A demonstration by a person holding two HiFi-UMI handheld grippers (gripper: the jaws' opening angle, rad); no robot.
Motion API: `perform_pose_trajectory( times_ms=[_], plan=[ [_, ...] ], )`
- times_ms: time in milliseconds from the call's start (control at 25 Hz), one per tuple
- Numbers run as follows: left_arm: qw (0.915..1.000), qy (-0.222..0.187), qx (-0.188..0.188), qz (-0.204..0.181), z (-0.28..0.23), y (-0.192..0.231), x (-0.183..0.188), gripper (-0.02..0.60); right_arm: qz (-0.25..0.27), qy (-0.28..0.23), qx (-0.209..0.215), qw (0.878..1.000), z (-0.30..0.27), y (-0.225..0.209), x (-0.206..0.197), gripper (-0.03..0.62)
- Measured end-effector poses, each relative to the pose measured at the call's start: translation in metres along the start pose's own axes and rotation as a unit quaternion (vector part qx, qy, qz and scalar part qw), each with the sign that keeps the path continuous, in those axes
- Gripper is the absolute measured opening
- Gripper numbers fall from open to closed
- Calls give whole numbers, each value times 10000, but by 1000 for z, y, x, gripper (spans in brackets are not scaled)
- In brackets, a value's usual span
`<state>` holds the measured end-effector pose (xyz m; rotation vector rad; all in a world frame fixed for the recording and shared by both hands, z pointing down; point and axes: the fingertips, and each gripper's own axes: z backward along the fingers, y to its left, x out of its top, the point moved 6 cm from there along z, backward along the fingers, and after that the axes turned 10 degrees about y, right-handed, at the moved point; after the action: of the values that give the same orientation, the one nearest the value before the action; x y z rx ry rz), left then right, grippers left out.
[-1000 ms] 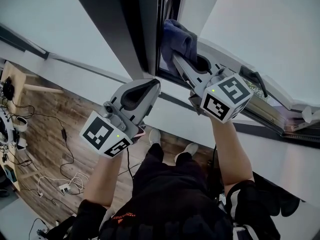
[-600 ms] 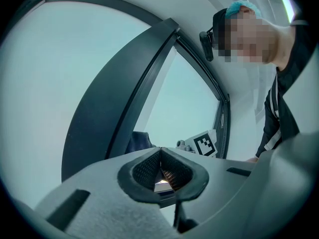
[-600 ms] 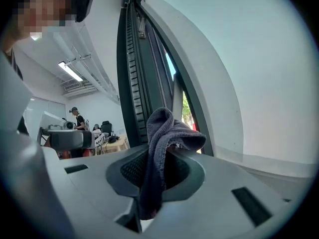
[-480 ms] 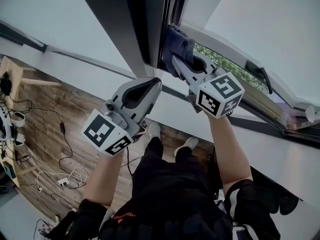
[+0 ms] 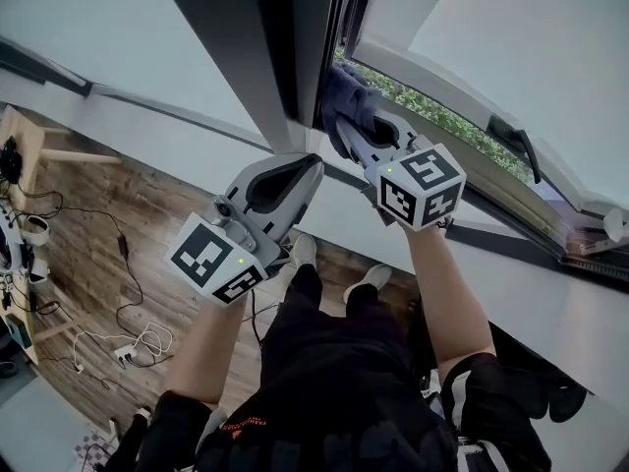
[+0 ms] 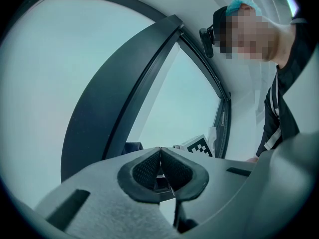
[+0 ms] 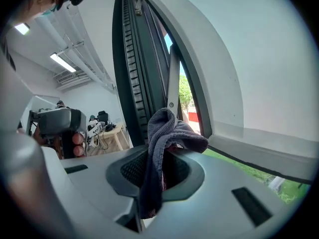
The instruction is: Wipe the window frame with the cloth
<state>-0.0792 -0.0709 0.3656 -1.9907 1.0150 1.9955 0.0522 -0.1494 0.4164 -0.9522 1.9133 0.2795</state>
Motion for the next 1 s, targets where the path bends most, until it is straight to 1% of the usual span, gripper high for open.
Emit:
perform_pose_trajectory(
  times_ms=[240, 440, 600, 760, 1000],
  plan=[
    [10000, 24, -33, 58, -1, -1, -7, 21, 386, 651, -320, 9966, -10, 2, -13, 51],
    [9999, 54, 4, 117, 1, 3, -14, 21, 480, 1062, -373, 9925, -17, 3, -26, 51],
    [9998, 84, 36, 155, 5, 4, -18, 21, 422, 1296, -338, 9901, -21, 4, -34, 51],
    [9998, 112, 52, 154, 6, 4, -20, 21, 349, 1431, -340, 9885, -22, 2, -42, 51],
    [9998, 117, 88, 128, 10, 4, -21, 21, 214, 1322, -278, 9906, -15, 4, -40, 49]
  ],
)
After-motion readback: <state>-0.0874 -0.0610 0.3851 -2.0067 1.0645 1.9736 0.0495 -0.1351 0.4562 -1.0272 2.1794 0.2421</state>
